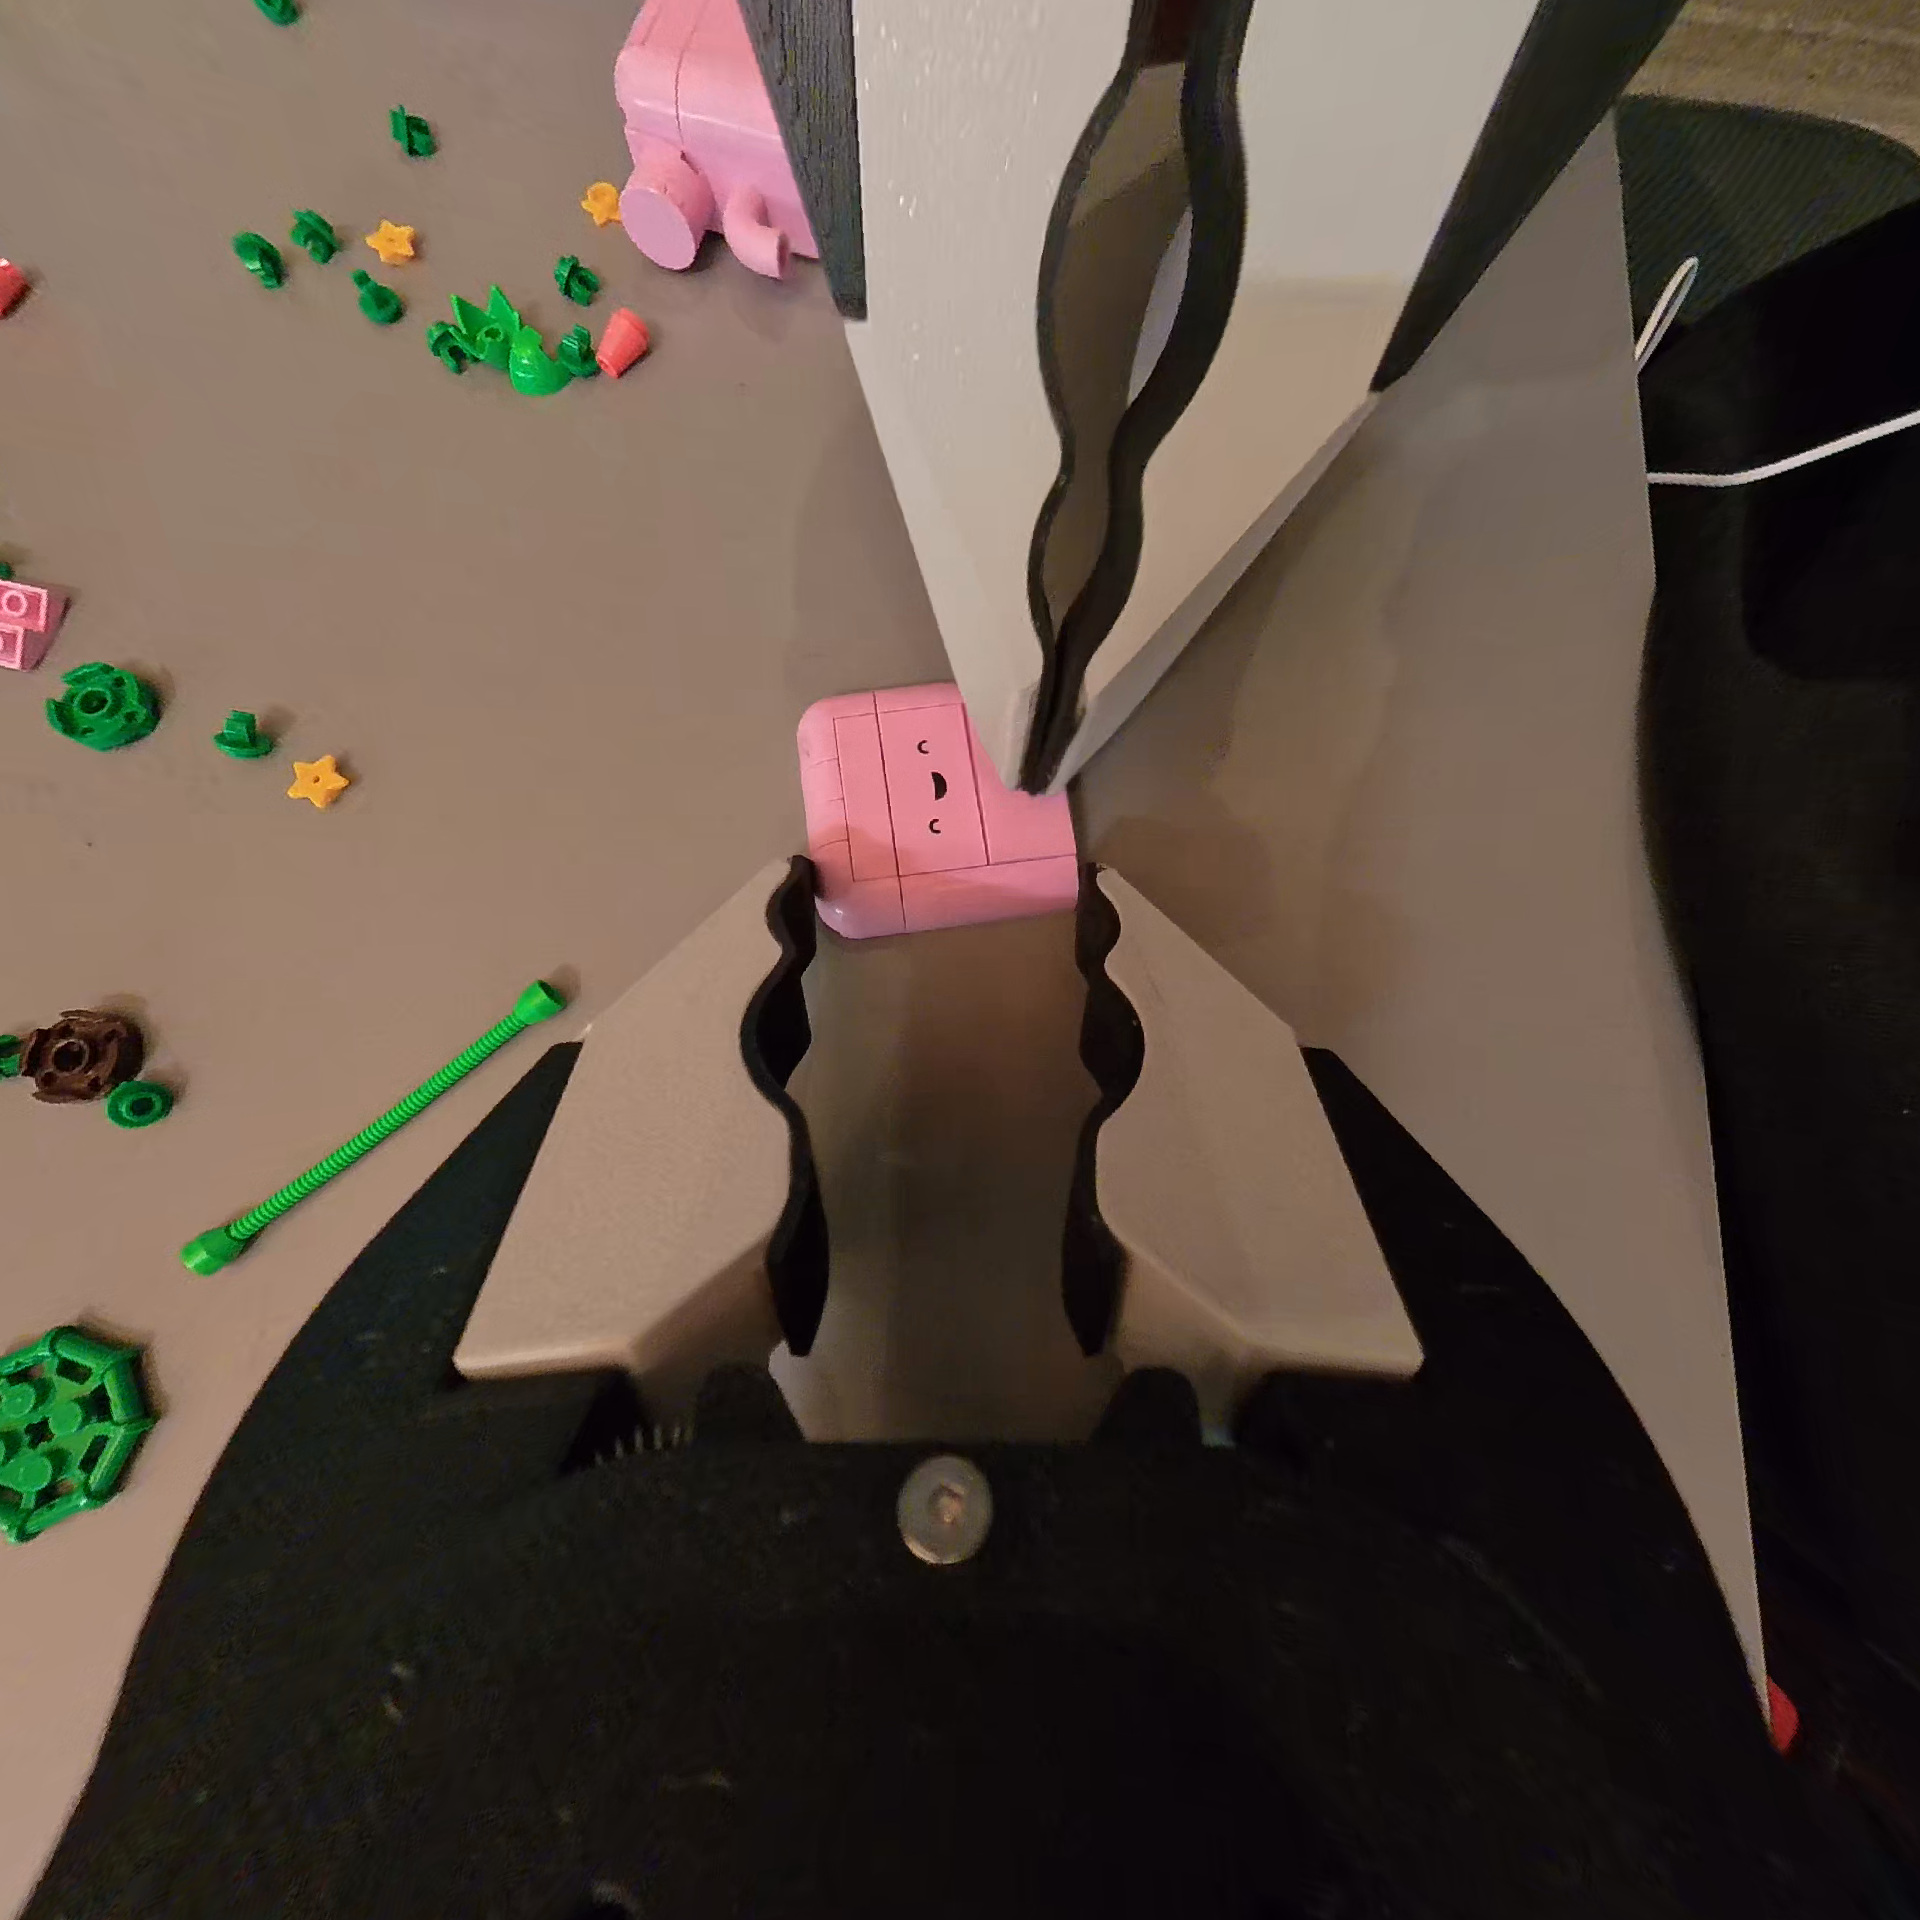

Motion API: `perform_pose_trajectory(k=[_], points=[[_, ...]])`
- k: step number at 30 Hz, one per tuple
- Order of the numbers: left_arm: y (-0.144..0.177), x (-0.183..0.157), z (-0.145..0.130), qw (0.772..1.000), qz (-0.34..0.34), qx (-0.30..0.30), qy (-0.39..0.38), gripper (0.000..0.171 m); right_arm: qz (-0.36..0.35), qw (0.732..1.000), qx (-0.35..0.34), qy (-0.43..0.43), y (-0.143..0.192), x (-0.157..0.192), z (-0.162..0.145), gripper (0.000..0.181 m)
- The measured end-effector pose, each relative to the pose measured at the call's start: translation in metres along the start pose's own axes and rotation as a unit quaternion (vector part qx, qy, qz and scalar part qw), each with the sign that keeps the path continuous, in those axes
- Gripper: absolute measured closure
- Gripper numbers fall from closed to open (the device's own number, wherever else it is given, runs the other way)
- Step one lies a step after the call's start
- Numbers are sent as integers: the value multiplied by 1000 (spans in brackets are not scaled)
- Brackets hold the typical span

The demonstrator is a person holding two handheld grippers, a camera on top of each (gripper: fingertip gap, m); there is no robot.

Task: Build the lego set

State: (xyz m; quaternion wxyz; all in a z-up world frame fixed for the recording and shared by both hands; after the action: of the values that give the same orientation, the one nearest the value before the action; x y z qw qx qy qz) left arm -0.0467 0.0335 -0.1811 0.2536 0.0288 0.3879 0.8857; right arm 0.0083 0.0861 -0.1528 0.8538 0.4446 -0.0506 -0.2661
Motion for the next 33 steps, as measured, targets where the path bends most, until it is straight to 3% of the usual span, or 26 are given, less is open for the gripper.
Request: perform_pose_trajectory(k=[7, 11, 16, 25, 29, 33], points=[[0, 0, 0, 1000, -3, 0, 3, 124, -57, 996, 41, 56, -12, 2, 0, 181], [0, 0, 0, 1000, -3, 0, 5, 124, -36, 998, -25, -33, 2, -1, 1, 181], [0, 0, 0, 1000, -4, 0, 7, 124, -62, 997, 47, -25, 2, 2, -17, 181], [0, 1, 0, 1000, -4, 0, 7, 124, -39, 995, -3, -88, 5, 6, -17, 181], [0, 1, 0, 1000, -4, 0, 7, 124, -62, 995, 37, -65, 7, 8, -21, 181], [0, 1, 0, 1000, -4, 0, 7, 124, -36, 995, 26, -92, 5, 13, -25, 181]])
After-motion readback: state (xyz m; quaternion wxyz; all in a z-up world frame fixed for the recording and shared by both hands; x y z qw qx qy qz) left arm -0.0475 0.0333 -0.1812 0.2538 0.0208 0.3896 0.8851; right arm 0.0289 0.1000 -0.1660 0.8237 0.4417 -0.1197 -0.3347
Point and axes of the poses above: each gripper's, where its closed fingertips meet, y back along the fingers, z out of its top, x = y × z across the jaws, the point moved 6 cm from there along y, back along the fingers, and after that the axes turned 9 degrees about y, right-handed, at the moved point
